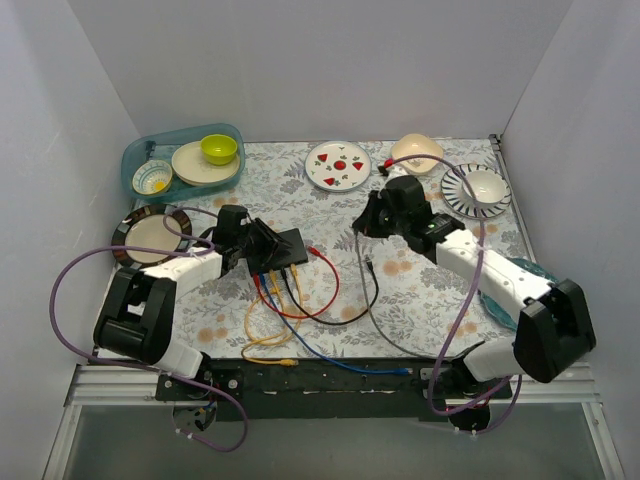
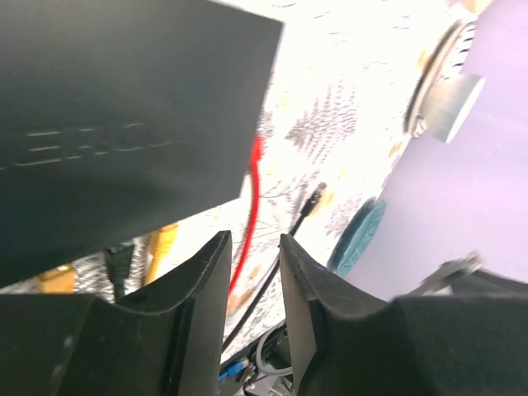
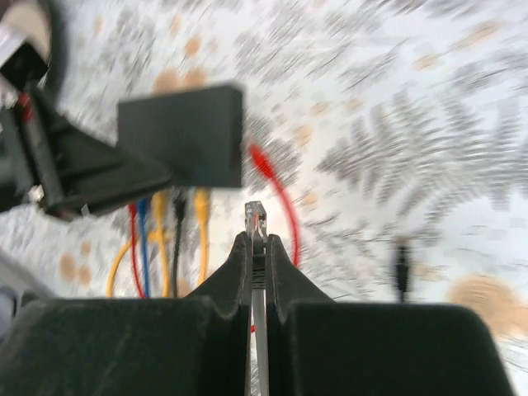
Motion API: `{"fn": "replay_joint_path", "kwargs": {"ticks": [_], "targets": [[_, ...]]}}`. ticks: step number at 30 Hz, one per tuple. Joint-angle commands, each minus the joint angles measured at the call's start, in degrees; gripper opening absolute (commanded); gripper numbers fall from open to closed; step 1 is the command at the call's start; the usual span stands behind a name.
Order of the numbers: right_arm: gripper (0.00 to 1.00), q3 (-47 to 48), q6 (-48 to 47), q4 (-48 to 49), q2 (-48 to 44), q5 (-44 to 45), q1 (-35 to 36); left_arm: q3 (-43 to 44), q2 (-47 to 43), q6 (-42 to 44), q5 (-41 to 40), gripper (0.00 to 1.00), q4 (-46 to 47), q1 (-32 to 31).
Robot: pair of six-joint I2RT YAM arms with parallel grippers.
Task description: Pull the plug from the switch port
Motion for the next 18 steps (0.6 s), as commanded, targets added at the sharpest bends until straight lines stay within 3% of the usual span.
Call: {"fn": "replay_joint_path", "kwargs": {"ticks": [1,8,9,12,15,18], "targets": [[0.01,0.57,-3.01,-7.0,-5.66,16.65,-4.8,2.07,-3.68,0.89,-2.9,0.3,-2.93,0.44],[0.03,-0.14,-1.43,-11.4,-1.81,23.17,-16.67,2.42,-5.62,0.45,-5.54,0.33,-6.79,1.23],[0.19,0.21,-1.25,-11.31,-1.62,22.47,-17.55,2.68,-6.05,0.19,-5.8,0.33,-7.32,1.58],[0.44,-0.83,-0.9,-4.74,-3.46,15.39,-16.42,3.3,-6.85,0.19,-6.24,0.37,-8.29,2.72],[0.57,-0.41,-0.03,0.72,-3.38,6.69,-12.22,5.49,-7.03,0.8,-6.51,0.43,-9.08,3.96],[0.58,3.98,0.15,1.34,1.27,-2.19,-6.42,8.57,-5.54,1.94,-7.12,0.44,-10.4,5.01]]}}
